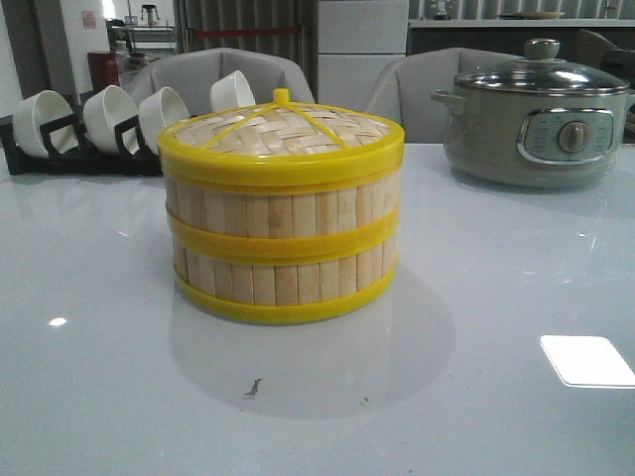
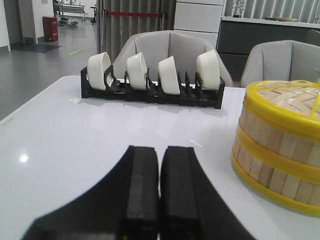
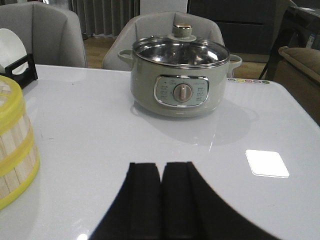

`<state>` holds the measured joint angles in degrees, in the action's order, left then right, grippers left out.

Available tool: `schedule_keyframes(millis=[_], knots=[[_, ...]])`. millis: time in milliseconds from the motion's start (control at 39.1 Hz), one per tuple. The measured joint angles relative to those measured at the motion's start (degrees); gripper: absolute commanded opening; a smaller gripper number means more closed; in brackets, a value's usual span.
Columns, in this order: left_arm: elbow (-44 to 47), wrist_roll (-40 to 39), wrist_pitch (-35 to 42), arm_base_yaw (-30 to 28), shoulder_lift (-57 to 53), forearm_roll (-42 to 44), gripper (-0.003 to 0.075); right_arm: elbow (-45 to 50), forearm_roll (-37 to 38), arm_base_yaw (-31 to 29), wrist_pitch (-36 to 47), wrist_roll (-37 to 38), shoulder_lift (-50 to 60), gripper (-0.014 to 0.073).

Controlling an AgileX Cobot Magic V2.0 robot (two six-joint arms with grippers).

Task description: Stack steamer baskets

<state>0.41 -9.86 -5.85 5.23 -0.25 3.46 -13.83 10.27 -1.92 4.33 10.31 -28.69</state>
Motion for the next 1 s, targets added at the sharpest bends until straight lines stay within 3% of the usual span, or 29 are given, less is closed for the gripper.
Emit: schedule_keyframes(millis=[998], knots=[[0.0,1.5,6.2,0.0,0.0,6.5,0.0091,0.0,0.0,0.0,0.0,0.0,0.0,0.0067]])
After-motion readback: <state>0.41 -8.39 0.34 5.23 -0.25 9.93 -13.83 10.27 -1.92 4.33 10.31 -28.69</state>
